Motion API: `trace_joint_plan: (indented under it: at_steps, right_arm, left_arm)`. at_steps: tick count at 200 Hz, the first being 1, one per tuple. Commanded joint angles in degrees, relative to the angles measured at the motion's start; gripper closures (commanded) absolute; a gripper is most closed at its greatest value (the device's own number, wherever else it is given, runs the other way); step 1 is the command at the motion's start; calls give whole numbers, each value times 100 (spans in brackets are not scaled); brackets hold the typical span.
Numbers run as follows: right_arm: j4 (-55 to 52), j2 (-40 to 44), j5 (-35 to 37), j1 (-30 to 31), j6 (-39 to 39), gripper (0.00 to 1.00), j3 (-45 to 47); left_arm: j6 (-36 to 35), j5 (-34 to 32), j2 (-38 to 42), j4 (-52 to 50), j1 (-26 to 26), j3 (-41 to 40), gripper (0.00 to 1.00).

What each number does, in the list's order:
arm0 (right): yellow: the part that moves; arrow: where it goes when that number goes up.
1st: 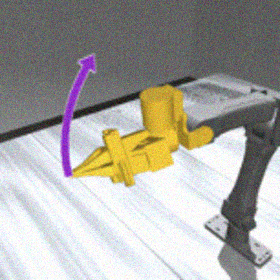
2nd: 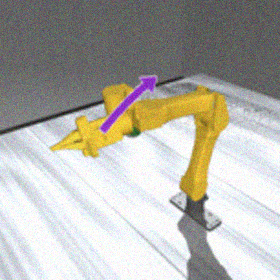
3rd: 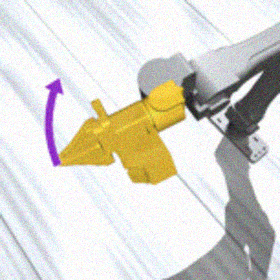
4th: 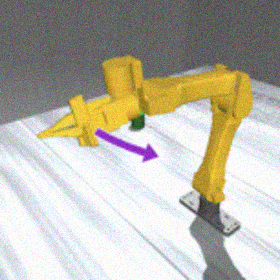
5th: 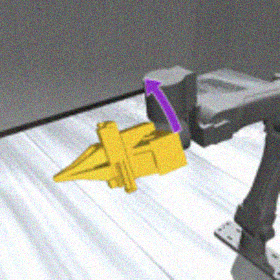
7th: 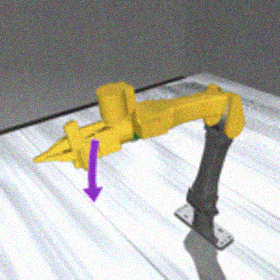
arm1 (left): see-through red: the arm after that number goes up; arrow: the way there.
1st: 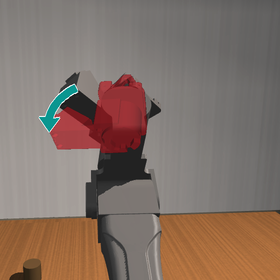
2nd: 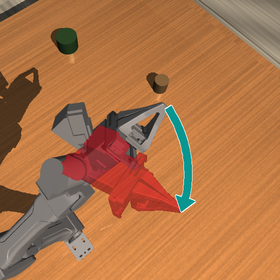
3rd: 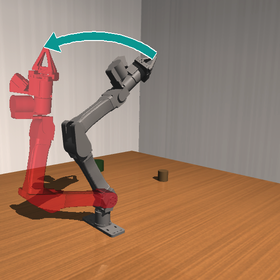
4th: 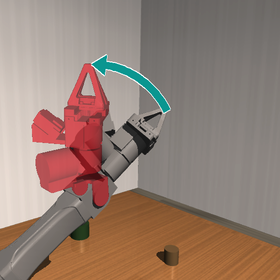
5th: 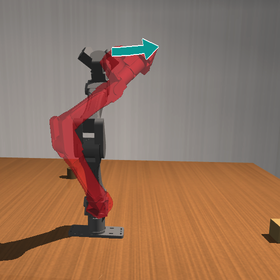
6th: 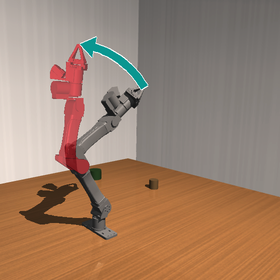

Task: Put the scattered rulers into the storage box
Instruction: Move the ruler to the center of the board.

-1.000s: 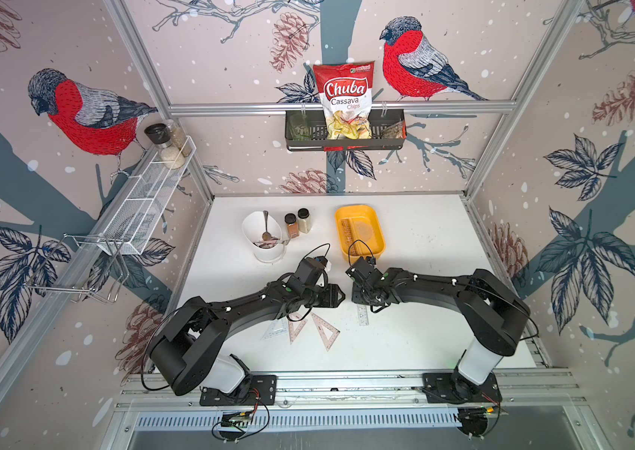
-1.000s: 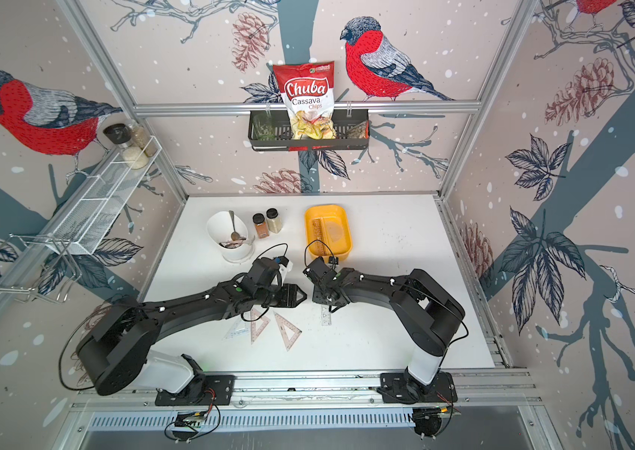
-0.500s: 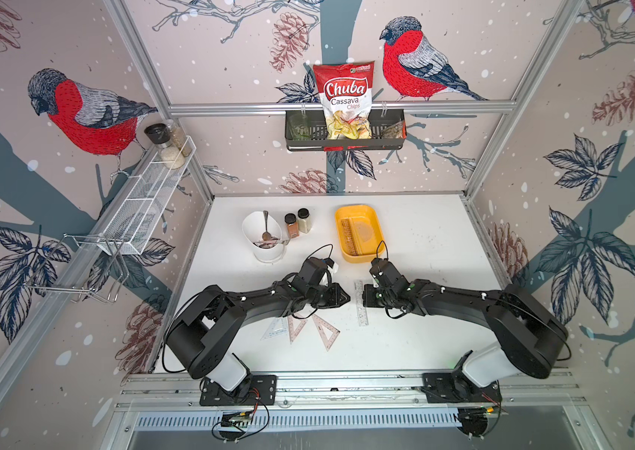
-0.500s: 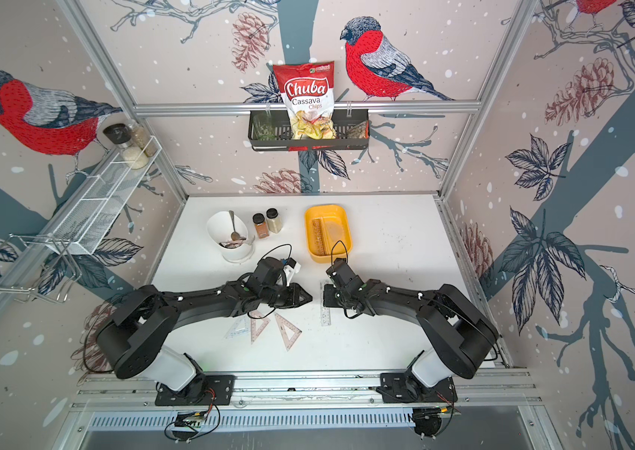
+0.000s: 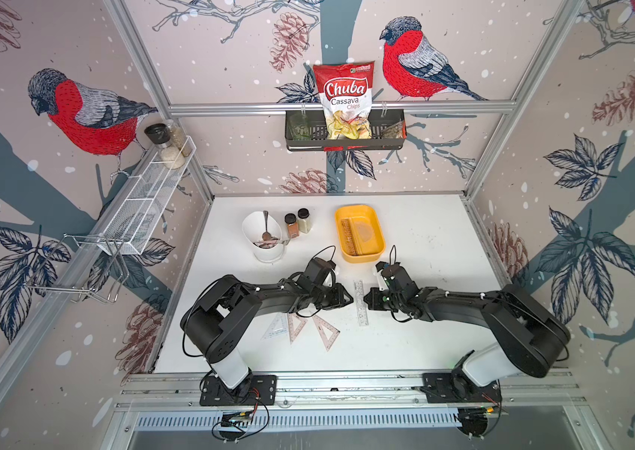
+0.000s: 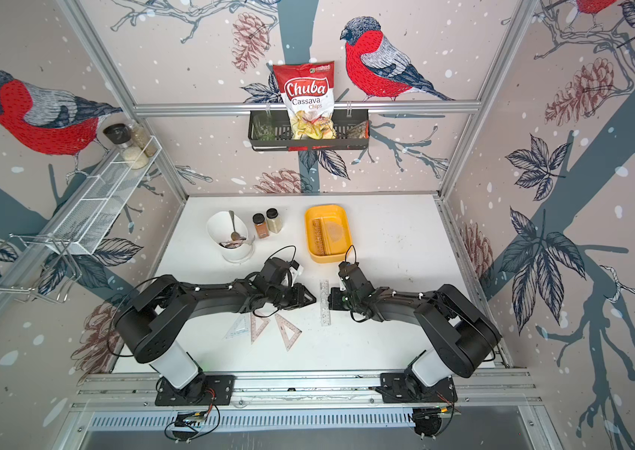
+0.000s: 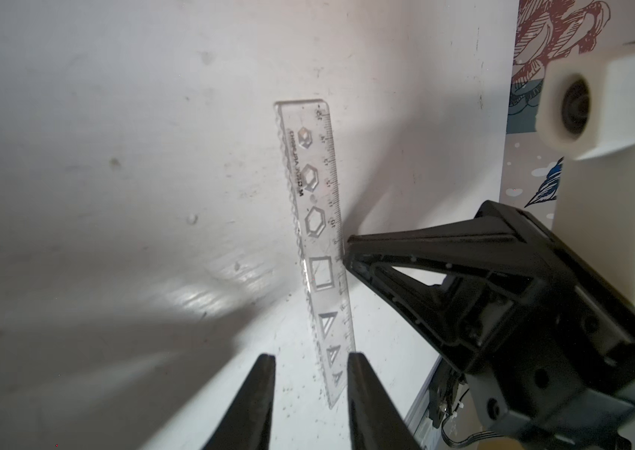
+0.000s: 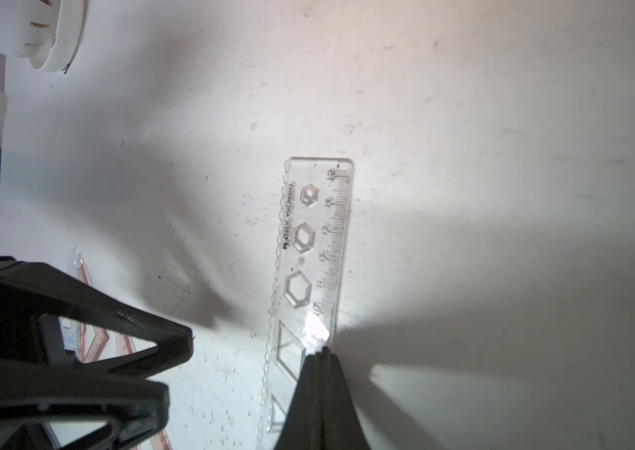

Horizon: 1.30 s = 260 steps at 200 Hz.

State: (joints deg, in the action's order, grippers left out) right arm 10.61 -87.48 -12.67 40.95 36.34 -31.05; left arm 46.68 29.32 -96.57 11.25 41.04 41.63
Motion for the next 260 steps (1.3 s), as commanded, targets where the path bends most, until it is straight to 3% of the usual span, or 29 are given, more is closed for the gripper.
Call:
trace_joint_plan:
  at_steps: [1, 217, 260]
  right_arm:
    - [275, -18, -135, -1, -30, 94, 61]
    - [999, -437, -641, -52, 225, 94, 433]
    - [899, -282, -641, -144, 157, 93, 451]
  left_arm:
    - [11, 54, -100, 97, 10, 80, 63]
    - [105, 192, -918, 371, 58, 410, 59]
    - [129, 155, -951, 319, 71, 444, 77]
